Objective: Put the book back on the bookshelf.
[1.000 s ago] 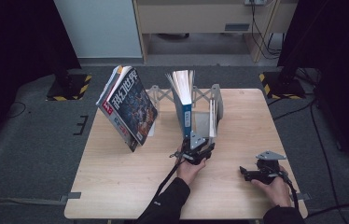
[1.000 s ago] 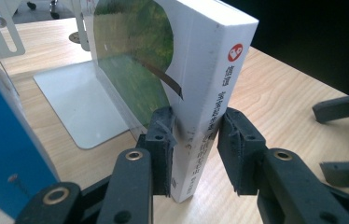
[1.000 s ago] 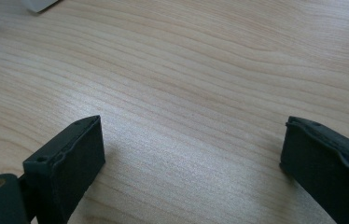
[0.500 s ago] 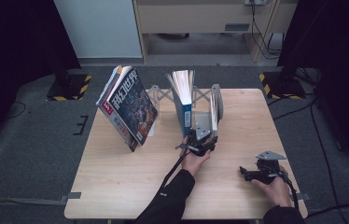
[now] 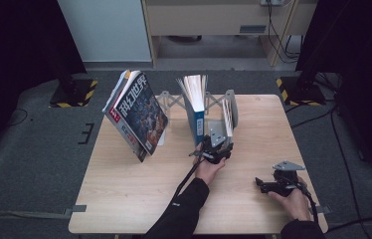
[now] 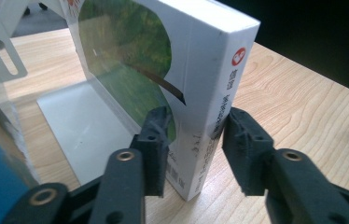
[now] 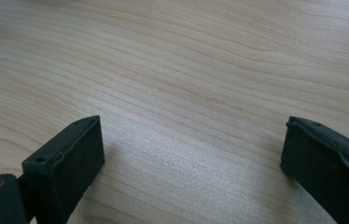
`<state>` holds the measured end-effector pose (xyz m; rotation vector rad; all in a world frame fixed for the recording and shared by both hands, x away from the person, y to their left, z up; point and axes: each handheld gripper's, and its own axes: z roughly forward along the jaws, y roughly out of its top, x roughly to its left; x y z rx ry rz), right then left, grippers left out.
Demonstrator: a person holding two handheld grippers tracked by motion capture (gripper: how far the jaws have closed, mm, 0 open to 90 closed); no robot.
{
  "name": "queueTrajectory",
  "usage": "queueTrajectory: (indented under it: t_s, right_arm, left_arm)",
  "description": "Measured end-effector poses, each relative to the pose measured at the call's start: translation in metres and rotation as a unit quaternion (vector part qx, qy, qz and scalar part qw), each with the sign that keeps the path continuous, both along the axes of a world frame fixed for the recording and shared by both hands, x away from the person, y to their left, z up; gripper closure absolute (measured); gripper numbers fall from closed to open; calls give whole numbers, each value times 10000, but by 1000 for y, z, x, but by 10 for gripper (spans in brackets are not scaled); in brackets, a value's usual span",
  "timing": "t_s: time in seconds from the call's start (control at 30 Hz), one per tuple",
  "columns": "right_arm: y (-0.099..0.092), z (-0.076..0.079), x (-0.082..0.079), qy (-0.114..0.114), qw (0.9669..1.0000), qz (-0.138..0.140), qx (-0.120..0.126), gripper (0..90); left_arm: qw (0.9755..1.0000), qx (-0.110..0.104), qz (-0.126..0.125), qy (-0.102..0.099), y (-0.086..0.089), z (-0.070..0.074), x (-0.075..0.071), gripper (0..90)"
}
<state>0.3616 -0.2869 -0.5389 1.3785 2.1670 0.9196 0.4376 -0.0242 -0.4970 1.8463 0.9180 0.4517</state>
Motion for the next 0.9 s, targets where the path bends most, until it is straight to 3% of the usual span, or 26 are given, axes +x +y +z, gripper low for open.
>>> queueTrajectory:
  t_s: [0.13, 0.3, 0.5, 0.57, 0.67, 0.9]
  right_arm:
    - [0, 0, 0, 1, 10000, -1, 1, 62]
    - [0, 0, 0, 3, 10000, -4, 4, 62]
    - [0, 0, 0, -1, 10000, 1, 1, 62]
    - [0, 0, 0, 0, 10000, 0, 1, 62]
    - [0, 0, 0, -1, 10000, 0, 1, 62]
    - [0, 0, 0, 0, 10000, -1, 2, 62]
  left_arm:
    - [9999, 4, -79, -71, 8, 7, -6, 540]
    - [9998, 3, -198, -14, 18, 11, -13, 504]
    - [9978, 372, -524, -171, 39, 16, -28, 456]
    - [9974, 376, -612, -102, 47, 15, -34, 427]
    - [9947, 625, -812, -73, 64, 10, -45, 398]
    - [9945, 558, -843, 289, 95, 2, -58, 332]
